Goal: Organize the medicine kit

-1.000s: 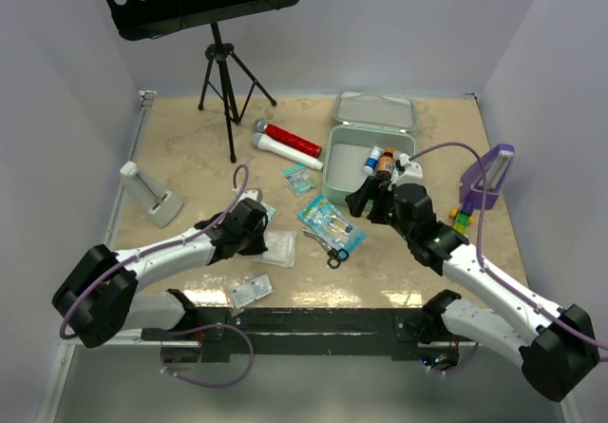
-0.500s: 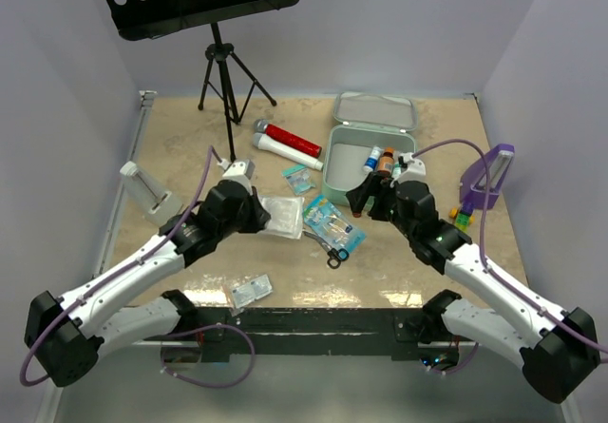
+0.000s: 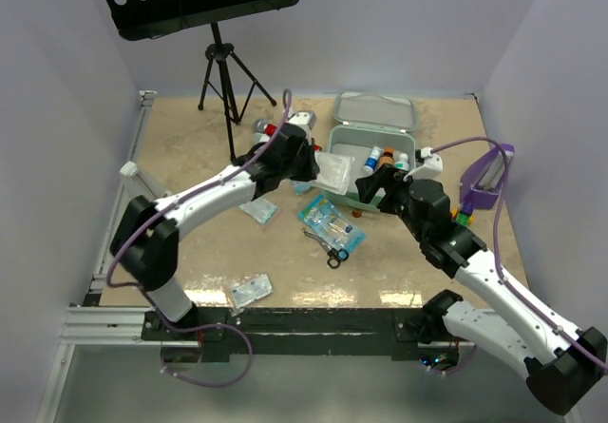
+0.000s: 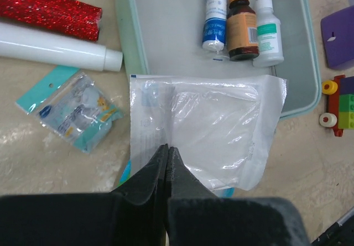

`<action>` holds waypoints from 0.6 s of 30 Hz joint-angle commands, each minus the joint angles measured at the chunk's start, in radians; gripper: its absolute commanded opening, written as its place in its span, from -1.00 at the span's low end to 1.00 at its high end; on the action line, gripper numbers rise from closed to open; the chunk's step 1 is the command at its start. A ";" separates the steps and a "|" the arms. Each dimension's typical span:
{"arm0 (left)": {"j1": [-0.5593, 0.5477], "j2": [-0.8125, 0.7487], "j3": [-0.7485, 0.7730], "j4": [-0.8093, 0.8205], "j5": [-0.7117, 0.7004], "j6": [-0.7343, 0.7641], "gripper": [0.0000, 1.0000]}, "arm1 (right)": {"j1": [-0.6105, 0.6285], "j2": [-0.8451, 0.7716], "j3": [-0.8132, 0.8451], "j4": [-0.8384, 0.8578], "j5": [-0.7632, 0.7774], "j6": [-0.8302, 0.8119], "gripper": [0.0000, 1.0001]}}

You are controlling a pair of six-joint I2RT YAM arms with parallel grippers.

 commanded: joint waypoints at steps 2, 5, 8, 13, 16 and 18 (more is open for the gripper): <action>0.008 0.194 0.226 0.091 0.053 0.082 -1.00 | 0.002 -0.027 0.048 -0.012 0.062 0.015 0.80; 0.014 0.283 0.301 0.126 0.104 0.095 -1.00 | 0.002 -0.033 0.051 -0.014 0.065 0.015 0.81; 0.017 0.398 0.418 0.093 0.104 0.100 -1.00 | 0.002 -0.032 0.057 -0.017 0.076 0.013 0.81; 0.023 0.514 0.498 0.071 0.069 0.088 -1.00 | 0.002 -0.027 0.071 -0.022 0.093 0.009 0.82; 0.026 0.570 0.533 0.057 0.034 0.062 -1.00 | 0.002 -0.031 0.072 -0.023 0.099 0.009 0.82; 0.026 0.602 0.553 0.054 0.009 0.043 -1.00 | 0.002 -0.036 0.069 -0.023 0.103 0.012 0.82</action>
